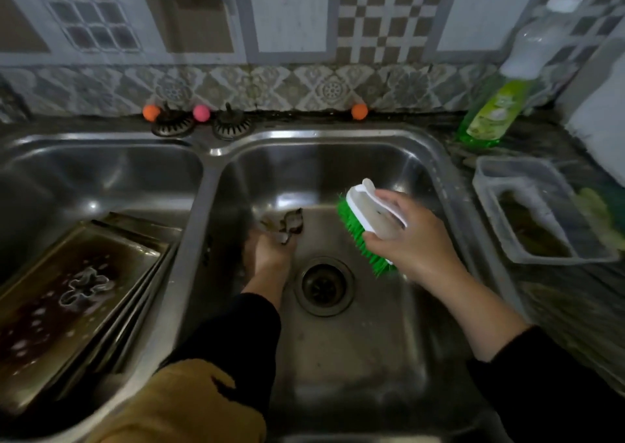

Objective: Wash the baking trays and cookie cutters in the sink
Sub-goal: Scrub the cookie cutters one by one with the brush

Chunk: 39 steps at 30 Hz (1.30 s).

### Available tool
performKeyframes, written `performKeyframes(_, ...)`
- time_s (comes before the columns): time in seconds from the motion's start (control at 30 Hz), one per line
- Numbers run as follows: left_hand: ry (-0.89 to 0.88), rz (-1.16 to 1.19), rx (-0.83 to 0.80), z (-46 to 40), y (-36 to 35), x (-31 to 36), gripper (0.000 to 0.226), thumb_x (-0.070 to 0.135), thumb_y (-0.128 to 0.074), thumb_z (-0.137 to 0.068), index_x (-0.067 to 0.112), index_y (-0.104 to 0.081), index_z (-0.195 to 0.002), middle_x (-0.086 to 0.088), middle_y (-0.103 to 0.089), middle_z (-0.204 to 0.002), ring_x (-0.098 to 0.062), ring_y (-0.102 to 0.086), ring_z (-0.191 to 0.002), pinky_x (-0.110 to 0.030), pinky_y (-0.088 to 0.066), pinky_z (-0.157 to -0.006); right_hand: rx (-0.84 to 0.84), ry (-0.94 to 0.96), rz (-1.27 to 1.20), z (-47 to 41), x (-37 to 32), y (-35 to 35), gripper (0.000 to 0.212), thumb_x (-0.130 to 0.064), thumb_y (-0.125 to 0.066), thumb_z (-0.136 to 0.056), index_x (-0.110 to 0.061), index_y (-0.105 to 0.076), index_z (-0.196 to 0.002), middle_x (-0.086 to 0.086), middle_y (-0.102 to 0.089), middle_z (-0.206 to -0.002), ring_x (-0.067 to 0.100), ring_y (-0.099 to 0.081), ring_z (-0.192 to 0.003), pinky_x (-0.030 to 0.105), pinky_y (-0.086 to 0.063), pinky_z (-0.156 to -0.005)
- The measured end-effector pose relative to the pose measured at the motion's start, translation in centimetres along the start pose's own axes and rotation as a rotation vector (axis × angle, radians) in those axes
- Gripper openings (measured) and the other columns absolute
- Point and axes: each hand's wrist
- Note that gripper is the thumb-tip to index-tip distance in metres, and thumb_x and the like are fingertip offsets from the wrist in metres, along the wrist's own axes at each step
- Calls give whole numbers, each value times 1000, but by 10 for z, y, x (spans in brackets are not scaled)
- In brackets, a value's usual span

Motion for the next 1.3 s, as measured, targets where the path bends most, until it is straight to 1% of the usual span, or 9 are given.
performKeyframes(0.2,-386,300,21,46,9,35,60,25,-82,-74,15,-50,-123,8,-60,-95,-7,-62,-85,-5,-44,-71,219,46,185,-2,-17,92,58,-30,-78,-69,-29,-54,-121,-3,-62,-114,20,-59,-101,30,-43,-78)
performKeyframes(0.33,-600,463,-93,84,0,52,74,27,-84,-71,18,-45,-134,-2,-63,-116,-15,-63,-104,-28,-51,-93,323,-101,338,-4,6,154,58,-36,-77,-71,-25,-56,-124,4,-63,-121,27,-58,-108,31,-41,-78)
performKeyframes(0.5,-827,514,-171,123,4,60,64,12,-84,-71,13,-52,-127,2,-65,-97,0,-63,-89,-8,-46,-82,180,-317,532,-9,43,163,60,-40,-72,-76,-31,-52,-132,5,-61,-126,29,-58,-112,35,-48,-83)
performKeyframes(0.67,-928,528,-171,131,12,65,64,7,-84,-69,12,-53,-125,4,-66,-85,-4,-66,-82,-10,-46,-85,244,-252,501,-6,27,166,57,-39,-72,-76,-30,-54,-129,5,-63,-122,30,-59,-108,34,-48,-81)
performKeyframes(0.77,-949,486,-169,129,15,67,66,11,-84,-70,14,-51,-127,10,-65,-85,-4,-66,-84,-15,-48,-89,299,-78,328,9,1,155,60,-38,-76,-72,-30,-55,-128,-2,-63,-117,21,-60,-101,27,-44,-76)
performKeyframes(0.93,-1002,407,-224,126,20,71,72,14,-85,-70,16,-48,-131,6,-66,-98,-4,-65,-91,-19,-51,-88,-8,52,-15,31,-19,104,57,-29,-79,-73,-30,-58,-126,-14,-58,-107,1,-56,-96,4,-37,-65)
performKeyframes(1.13,-866,530,-168,124,33,72,74,11,-83,-72,13,-42,-134,12,-56,-102,10,-57,-85,-12,-49,-78,-32,-63,-260,33,-14,88,50,-27,-79,-75,-28,-60,-122,-6,-68,-100,8,-64,-91,20,-49,-72)
performKeyframes(1.2,-714,691,-245,130,38,79,68,10,-79,-76,13,-40,-132,7,-58,-94,8,-58,-74,-13,-50,-70,-42,-139,-430,34,-15,82,45,-26,-78,-77,-27,-62,-119,-1,-71,-95,10,-67,-87,25,-52,-73)
performKeyframes(1.3,-576,877,-409,137,42,86,43,11,-70,-85,14,-50,-123,1,-70,-99,-5,-67,-86,-18,-52,-74,-22,-190,-575,35,-17,72,39,-27,-78,-77,-30,-63,-113,-4,-71,-97,10,-67,-89,28,-53,-72)
Point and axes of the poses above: each hand's wrist, its own z-axis away from the middle knuckle, its own y-axis out of the back of the hand, x = y × z
